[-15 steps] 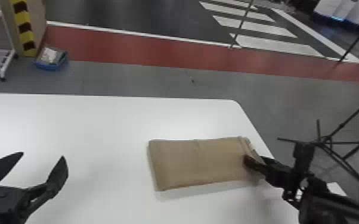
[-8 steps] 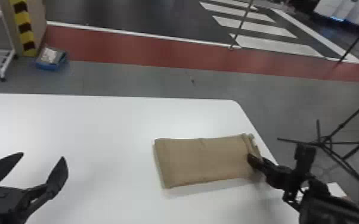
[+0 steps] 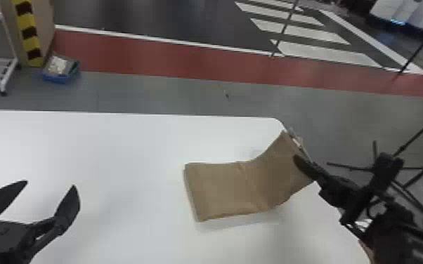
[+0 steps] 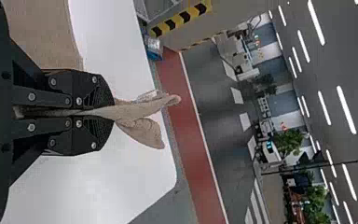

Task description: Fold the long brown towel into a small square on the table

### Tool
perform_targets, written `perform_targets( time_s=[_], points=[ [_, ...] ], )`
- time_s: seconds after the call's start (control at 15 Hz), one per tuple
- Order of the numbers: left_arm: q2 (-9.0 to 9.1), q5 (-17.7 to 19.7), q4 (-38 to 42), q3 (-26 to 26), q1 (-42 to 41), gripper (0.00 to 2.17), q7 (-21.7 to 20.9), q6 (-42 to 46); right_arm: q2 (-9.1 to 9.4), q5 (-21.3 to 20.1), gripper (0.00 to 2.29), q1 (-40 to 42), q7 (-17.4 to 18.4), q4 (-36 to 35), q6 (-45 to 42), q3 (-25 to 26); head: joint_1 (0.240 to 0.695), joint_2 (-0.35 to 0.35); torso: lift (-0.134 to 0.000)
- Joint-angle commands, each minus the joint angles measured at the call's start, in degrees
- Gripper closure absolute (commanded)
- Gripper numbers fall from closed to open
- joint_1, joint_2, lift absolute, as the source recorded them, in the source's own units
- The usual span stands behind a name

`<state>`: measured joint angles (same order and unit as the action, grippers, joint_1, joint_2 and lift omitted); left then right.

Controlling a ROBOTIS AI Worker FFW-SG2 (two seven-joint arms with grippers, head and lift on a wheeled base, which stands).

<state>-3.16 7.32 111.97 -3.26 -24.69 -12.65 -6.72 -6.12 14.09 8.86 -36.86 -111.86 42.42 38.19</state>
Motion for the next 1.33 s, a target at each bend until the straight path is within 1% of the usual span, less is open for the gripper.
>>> perform_targets(
  time_s=[0.0,0.07,0.2,0.27,0.33,0.4,0.47,0.53,0.6,0.67,0.73,0.8,0.87,0.93,1.0,1.07,1.13,1.2,1.27],
  points=[
    [0.08,-0.1,0.4,0.2,-0.4,0.07,0.0,0.1,2.69,-1.0,1.95,3.2,0.4,-8.1,2.9,-5.9,0.695,-0.35,-0.111],
    [0.08,-0.1,0.5,0.4,-0.5,0.07,0.0,0.1,3.13,-2.0,1.95,4.4,0.7,-10.0,3.8,-9.1,0.695,-0.339,-0.111],
    [0.17,-0.2,0.6,0.4,-0.7,0.07,0.0,0.1,4.01,-4.3,1.95,6.3,1.2,-12.5,4.3,-14.7,0.695,-0.28,-0.111],
    [0.17,-0.2,0.6,0.4,-0.7,0.07,0.0,0.1,4.1,-6.5,1.95,7.0,1.5,-12.9,4.3,-18.0,0.695,-0.227,-0.111],
    [0.17,-0.2,0.7,0.4,-0.8,0.07,0.0,0.1,4.1,-8.9,1.94,7.4,2.9,-12.8,4.5,-20.6,0.695,-0.199,-0.111],
    [0.08,-0.3,0.7,0.4,-0.8,0.07,0.0,0.1,4.1,-11.7,1.76,7.6,4.2,-12.5,4.5,-23.2,0.695,-0.178,-0.111],
    [0.17,-0.3,0.7,0.4,-0.8,0.07,0.0,-0.1,4.01,-12.2,1.07,7.7,4.2,-11.5,4.3,-24.9,0.695,-0.158,-0.111],
    [0.08,-0.3,0.7,0.4,-0.8,0.07,0.0,0.1,3.92,-12.2,0.16,8.0,4.1,-10.7,3.4,-26.1,0.695,-0.143,-0.111],
    [0.08,-0.3,0.6,0.4,-0.8,0.07,0.0,0.1,4.01,-11.1,0.0,8.4,3.6,-9.5,-0.1,-27.1,0.695,-0.115,-0.111],
    [0.08,-0.3,0.6,0.4,-0.8,0.07,0.0,0.1,4.01,-9.1,0.0,9.2,3.5,-8.7,-4.7,-27.1,0.695,-0.101,-0.111],
    [0.08,-0.3,0.6,0.4,-0.8,0.07,0.0,-0.1,4.01,-5.8,0.04,9.9,3.5,-8.0,-11.0,-26.7,0.695,-0.087,-0.111],
    [0.08,-0.3,0.6,0.3,-0.8,0.07,0.0,-0.1,4.1,-3.3,0.06,10.2,3.5,-7.7,-14.3,-26.2,0.695,-0.076,-0.111],
    [0.0,-0.3,0.6,0.2,-0.8,0.07,0.0,0.1,4.1,-2.3,0.07,10.0,4.1,-7.3,-15.0,-26.1,0.695,-0.07,-0.111],
    [0.0,-0.4,0.6,0.1,-0.7,0.07,0.0,0.1,4.1,-3.5,0.09,9.2,4.6,-6.7,-14.5,-26.1,0.695,-0.066,-0.111],
    [-0.09,-0.4,0.7,0.0,-0.7,0.07,0.0,-0.1,4.1,-5.7,0.25,8.1,6.2,-5.7,-13.1,-26.4,0.695,-0.068,-0.111],
    [-0.09,-0.4,0.7,0.0,-0.7,0.07,0.0,-0.1,4.01,-8.9,0.65,6.4,7.4,-3.5,-12.2,-26.8,0.695,-0.072,-0.111],
    [-0.09,-0.4,0.7,0.0,-0.7,0.07,0.0,0.1,4.01,-11.1,1.19,4.7,7.4,-1.3,-10.5,-27.1,0.695,-0.08,-0.111],
    [-0.09,-0.4,0.6,0.1,-0.6,0.07,0.0,0.1,4.01,-13.9,1.84,2.8,7.9,1.0,-7.3,-28.1,0.695,-0.086,-0.111],
    [-0.09,-0.4,0.6,0.1,-0.6,0.07,0.0,-0.1,3.84,-17.1,2.12,1.8,10.0,3.1,-6.4,-29.9,0.695,-0.092,-0.111]
  ],
)
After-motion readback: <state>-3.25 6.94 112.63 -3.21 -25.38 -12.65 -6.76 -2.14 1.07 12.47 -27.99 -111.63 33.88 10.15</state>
